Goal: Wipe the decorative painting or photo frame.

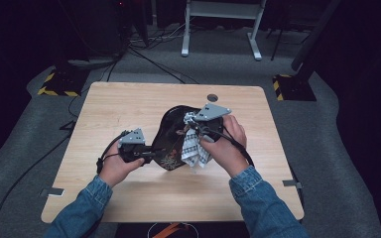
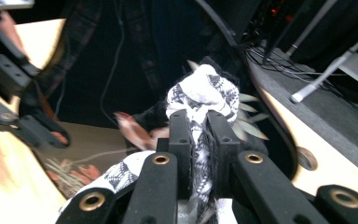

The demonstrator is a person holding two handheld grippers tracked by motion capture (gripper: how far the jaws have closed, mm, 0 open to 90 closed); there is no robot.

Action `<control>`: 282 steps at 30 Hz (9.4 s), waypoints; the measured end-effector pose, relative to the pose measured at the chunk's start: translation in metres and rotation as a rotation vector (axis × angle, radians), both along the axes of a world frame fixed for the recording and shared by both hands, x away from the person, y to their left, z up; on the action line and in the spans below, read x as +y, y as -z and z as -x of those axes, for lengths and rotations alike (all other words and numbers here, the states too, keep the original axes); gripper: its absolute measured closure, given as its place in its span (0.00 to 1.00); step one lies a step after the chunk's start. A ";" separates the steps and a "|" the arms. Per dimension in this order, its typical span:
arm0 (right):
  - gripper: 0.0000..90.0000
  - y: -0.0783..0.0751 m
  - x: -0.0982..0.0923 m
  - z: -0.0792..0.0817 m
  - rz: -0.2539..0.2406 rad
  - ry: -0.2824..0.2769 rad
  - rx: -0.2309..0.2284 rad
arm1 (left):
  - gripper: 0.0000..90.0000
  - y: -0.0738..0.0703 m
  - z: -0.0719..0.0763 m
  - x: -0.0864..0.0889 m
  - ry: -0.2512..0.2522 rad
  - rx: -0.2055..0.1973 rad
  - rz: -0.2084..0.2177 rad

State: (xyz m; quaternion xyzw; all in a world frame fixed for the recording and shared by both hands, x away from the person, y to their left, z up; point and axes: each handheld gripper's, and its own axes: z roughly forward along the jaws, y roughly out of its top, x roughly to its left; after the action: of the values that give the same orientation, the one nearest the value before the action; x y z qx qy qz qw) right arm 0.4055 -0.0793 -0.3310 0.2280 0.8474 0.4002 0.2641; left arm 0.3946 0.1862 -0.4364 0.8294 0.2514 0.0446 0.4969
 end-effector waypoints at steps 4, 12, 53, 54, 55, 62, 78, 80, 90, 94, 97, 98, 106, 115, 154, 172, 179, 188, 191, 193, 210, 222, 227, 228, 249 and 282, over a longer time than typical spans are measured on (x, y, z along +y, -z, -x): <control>0.92 0.003 0.009 0.005 0.009 -0.029 0.004 | 0.89 0.000 0.000 0.000 -0.002 0.002 0.001; 0.92 0.011 0.027 0.015 0.017 -0.092 0.019 | 0.89 0.000 0.000 0.000 0.000 0.006 -0.001; 0.92 0.013 -0.038 -0.015 -0.082 0.115 0.035 | 0.89 0.001 0.000 0.000 0.012 -0.007 -0.009; 0.92 0.013 -0.034 -0.013 -0.078 0.098 0.039 | 0.89 0.000 0.000 0.000 0.011 -0.008 -0.009; 0.92 0.015 -0.026 -0.009 -0.080 0.071 0.049 | 0.89 0.001 0.000 0.000 0.009 -0.006 -0.007; 0.92 0.021 -0.006 0.001 -0.049 0.009 0.049 | 0.89 0.001 0.001 0.000 0.005 -0.004 -0.007; 0.92 0.031 0.019 0.015 -0.020 -0.082 0.054 | 0.89 0.002 0.000 0.001 0.008 0.002 0.001; 0.92 0.031 0.015 0.013 -0.021 -0.068 0.051 | 0.89 0.002 0.000 0.001 0.007 0.002 0.002; 0.92 0.031 -0.019 -0.004 -0.058 0.047 0.065 | 0.89 0.002 0.000 0.001 0.010 0.004 0.005; 0.92 0.030 -0.035 -0.012 -0.071 0.101 0.064 | 0.89 0.002 0.000 0.001 0.010 0.002 0.005; 0.92 0.029 -0.040 -0.014 -0.074 0.117 0.065 | 0.89 0.002 0.000 0.001 0.010 0.002 0.006; 0.92 0.029 -0.043 -0.016 -0.075 0.126 0.064 | 0.89 0.002 0.000 0.001 0.010 0.002 0.006; 0.92 0.030 -0.048 -0.018 -0.073 0.153 0.058 | 0.89 0.002 0.000 0.001 0.009 0.004 0.006; 0.92 0.037 -0.020 -0.003 -0.025 0.059 0.047 | 0.88 0.002 0.000 0.000 0.010 0.011 0.010; 0.92 0.047 -0.034 -0.008 -0.031 0.101 0.074 | 0.88 0.003 0.000 0.002 0.012 0.010 0.011; 0.92 0.050 -0.025 -0.004 -0.022 0.075 0.069 | 0.88 0.003 0.001 0.001 0.013 0.015 0.012; 0.92 0.052 -0.005 0.006 -0.006 0.005 0.075 | 0.88 0.003 0.000 0.001 0.012 0.022 0.016; 0.91 0.054 0.016 0.016 0.016 -0.071 0.074 | 0.88 0.003 0.000 0.002 0.011 0.023 0.020; 0.92 0.055 0.012 0.014 0.001 -0.063 0.089 | 0.88 0.003 0.000 0.002 0.007 0.023 0.019; 0.92 0.056 0.010 0.013 -0.001 -0.055 0.094 | 0.88 0.003 0.000 0.001 0.006 0.023 0.020; 0.92 0.063 -0.037 -0.012 0.000 0.103 0.116 | 0.88 0.003 0.000 0.000 0.008 0.019 0.016; 0.91 0.062 -0.036 -0.010 -0.011 0.106 0.111 | 0.88 0.003 0.000 0.000 0.010 0.019 0.014; 0.91 0.063 -0.020 -0.002 -0.005 0.052 0.109 | 0.88 0.002 0.000 0.000 0.009 0.020 0.012; 0.91 0.063 -0.016 0.000 0.000 0.042 0.109 | 0.88 0.002 0.000 0.000 0.009 0.019 0.013; 0.92 0.067 0.012 0.016 -0.010 -0.058 0.115 | 0.88 0.003 0.000 0.000 0.007 0.019 0.016; 0.91 0.082 -0.014 0.002 0.005 0.056 0.143 | 0.86 0.003 0.001 -0.001 0.013 0.024 0.020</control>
State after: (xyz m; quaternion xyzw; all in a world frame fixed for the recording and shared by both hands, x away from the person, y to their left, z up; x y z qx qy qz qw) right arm 0.4039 -0.0934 -0.4128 0.2788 0.8585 0.3733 0.2143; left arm 0.3939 0.1851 -0.4397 0.8265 0.2525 0.0288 0.5023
